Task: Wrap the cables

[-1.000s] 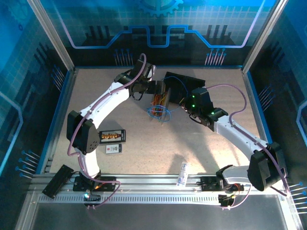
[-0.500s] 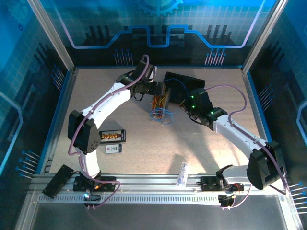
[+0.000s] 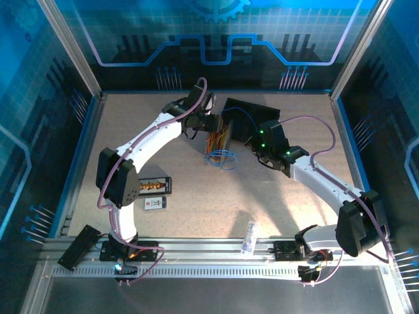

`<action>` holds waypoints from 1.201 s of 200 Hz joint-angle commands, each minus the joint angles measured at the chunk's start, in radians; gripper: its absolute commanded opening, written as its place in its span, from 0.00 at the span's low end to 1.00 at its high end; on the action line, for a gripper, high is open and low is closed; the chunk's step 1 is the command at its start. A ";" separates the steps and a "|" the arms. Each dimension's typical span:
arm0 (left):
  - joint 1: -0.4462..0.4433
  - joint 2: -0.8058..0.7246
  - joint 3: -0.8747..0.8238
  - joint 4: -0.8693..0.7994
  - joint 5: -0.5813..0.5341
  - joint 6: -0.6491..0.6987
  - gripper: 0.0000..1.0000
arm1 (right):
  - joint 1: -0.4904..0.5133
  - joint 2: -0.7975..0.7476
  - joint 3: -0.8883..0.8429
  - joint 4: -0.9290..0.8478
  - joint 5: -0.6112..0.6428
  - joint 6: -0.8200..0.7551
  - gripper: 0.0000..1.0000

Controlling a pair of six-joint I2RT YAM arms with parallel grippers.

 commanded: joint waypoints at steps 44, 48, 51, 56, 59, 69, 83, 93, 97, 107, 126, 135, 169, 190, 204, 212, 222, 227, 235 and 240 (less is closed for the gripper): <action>-0.001 0.013 0.029 -0.023 -0.006 0.001 0.60 | 0.012 0.023 0.037 -0.013 0.019 0.011 0.00; -0.001 0.013 0.028 -0.023 -0.006 0.001 0.60 | 0.012 0.024 0.036 -0.012 0.019 0.011 0.00; -0.001 0.013 0.030 -0.024 -0.006 0.001 0.60 | 0.012 0.026 0.037 -0.012 0.018 0.012 0.00; -0.002 0.013 0.031 -0.024 -0.006 0.001 0.60 | 0.011 0.026 0.038 -0.013 0.019 0.011 0.00; -0.002 0.014 0.031 -0.023 -0.006 0.001 0.60 | 0.012 0.027 0.039 -0.012 0.018 0.011 0.00; -0.001 0.015 0.030 -0.023 -0.007 0.001 0.60 | 0.013 0.030 0.040 -0.012 0.020 0.011 0.00; -0.001 0.015 0.031 -0.026 -0.010 0.003 0.60 | 0.013 0.033 0.040 -0.010 0.020 0.012 0.00; -0.001 0.018 0.030 -0.027 -0.012 0.004 0.59 | 0.013 0.037 0.042 -0.014 0.021 0.012 0.00; -0.001 0.018 0.030 -0.026 -0.013 0.004 0.58 | 0.013 0.038 0.043 -0.014 0.022 0.011 0.00; 0.000 0.021 0.030 -0.027 -0.014 0.004 0.58 | 0.013 0.041 0.044 -0.017 0.022 0.011 0.00; 0.000 0.023 0.028 -0.027 -0.013 0.003 0.58 | 0.014 0.045 0.046 -0.020 0.023 0.011 0.00; 0.000 0.024 0.026 -0.026 -0.014 0.003 0.57 | 0.013 0.046 0.047 -0.022 0.024 0.011 0.00; 0.000 0.029 0.028 -0.027 -0.018 0.003 0.49 | 0.015 0.052 0.049 -0.025 0.022 0.010 0.00; 0.000 0.033 0.027 -0.025 -0.018 0.003 0.47 | 0.015 0.054 0.049 -0.029 0.025 0.009 0.00; 0.000 0.034 0.028 -0.025 -0.018 0.002 0.47 | 0.017 0.055 0.051 -0.032 0.025 0.009 0.00; 0.000 0.036 0.029 -0.025 -0.018 0.001 0.47 | 0.016 0.057 0.051 -0.034 0.026 0.010 0.00; 0.000 0.036 0.027 -0.025 -0.019 0.001 0.46 | 0.017 0.057 0.051 -0.035 0.026 0.009 0.00; 0.001 0.036 0.028 -0.024 -0.019 0.001 0.46 | 0.017 0.058 0.051 -0.035 0.026 0.009 0.00; 0.000 0.037 0.027 -0.025 -0.018 0.001 0.44 | 0.017 0.058 0.051 -0.037 0.027 0.010 0.00; 0.001 0.037 0.028 -0.025 -0.018 0.001 0.44 | 0.017 0.058 0.048 -0.039 0.031 0.010 0.00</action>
